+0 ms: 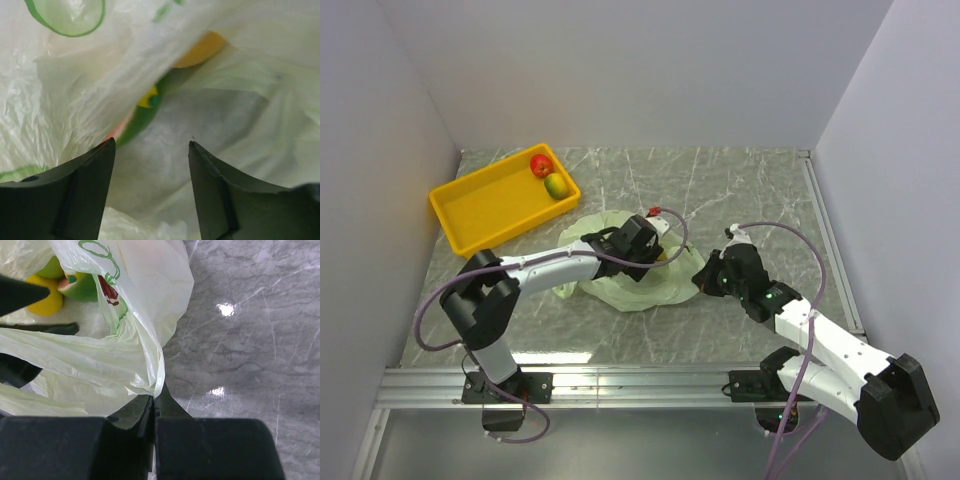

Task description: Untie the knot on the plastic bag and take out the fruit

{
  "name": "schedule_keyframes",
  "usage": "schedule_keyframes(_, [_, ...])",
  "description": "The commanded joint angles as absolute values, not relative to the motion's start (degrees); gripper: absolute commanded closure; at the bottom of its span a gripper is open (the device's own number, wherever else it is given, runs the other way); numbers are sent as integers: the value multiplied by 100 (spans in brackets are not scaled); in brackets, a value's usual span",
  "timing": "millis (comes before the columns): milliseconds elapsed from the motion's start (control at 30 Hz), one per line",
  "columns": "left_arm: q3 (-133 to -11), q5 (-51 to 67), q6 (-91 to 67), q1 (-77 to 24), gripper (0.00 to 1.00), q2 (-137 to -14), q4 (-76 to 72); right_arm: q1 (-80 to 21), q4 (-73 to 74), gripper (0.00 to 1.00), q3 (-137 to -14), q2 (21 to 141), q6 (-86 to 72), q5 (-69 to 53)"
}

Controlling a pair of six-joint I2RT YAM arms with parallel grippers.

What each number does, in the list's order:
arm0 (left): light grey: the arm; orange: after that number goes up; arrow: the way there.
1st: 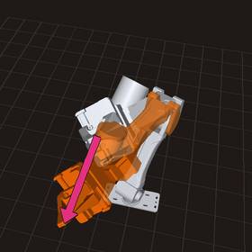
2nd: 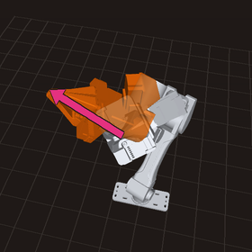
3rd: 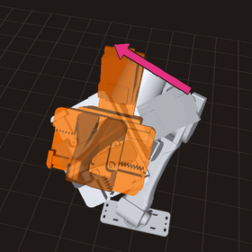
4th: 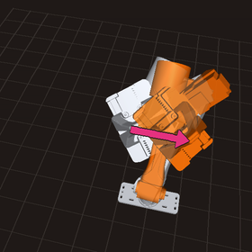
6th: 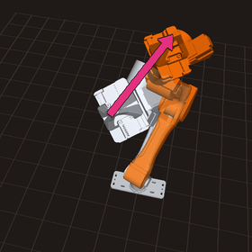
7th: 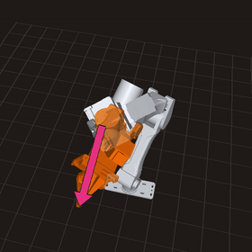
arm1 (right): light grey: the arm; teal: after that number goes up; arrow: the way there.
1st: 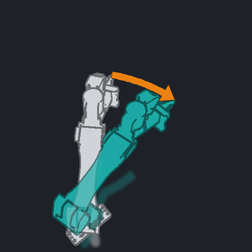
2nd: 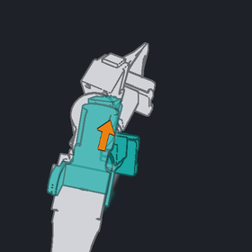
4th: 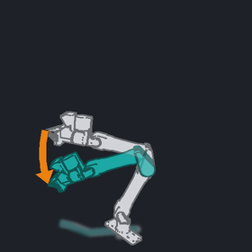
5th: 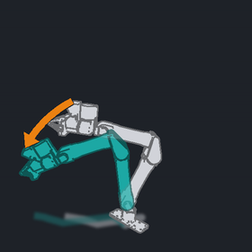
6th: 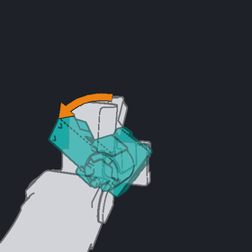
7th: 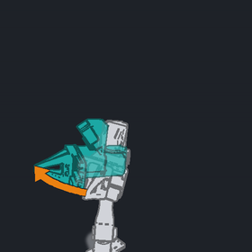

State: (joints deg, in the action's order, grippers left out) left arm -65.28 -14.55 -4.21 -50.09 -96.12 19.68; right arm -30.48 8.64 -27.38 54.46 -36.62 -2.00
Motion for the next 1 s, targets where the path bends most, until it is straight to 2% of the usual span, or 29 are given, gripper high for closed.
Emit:
schedule_keyframes(0, [-6715,-1846,-299,-4799,33,-9817,1399,-3015,870,100,-2997,5291,-3744,-123])
schedule_keyframes(267, [-7004,-1433,121,-4360,23,-10528,1187,-3015,976,100,-2953,5159,-3770,-18])
schedule_keyframes(633, [-7102,-203,-228,-4175,31,-10951,1397,-3015,993,100,-2892,5071,-3850,-17])
schedule_keyframes(700, [-7058,-123,-316,-4175,35,-11004,1441,-3032,967,100,-2892,5089,-3867,-9])
schedule_keyframes(800, [-6953,-53,-387,-4184,47,-10934,1477,-3015,940,100,-2883,5106,-3876,-26])
schedule_keyframes(833, [-6874,-53,-413,-4175,59,-10838,1468,-3023,932,100,-2883,5098,-3885,-35])
schedule_keyframes(967, [-6662,132,-518,-4175,78,-10513,1468,-3023,905,100,-2883,5098,-3876,-18])
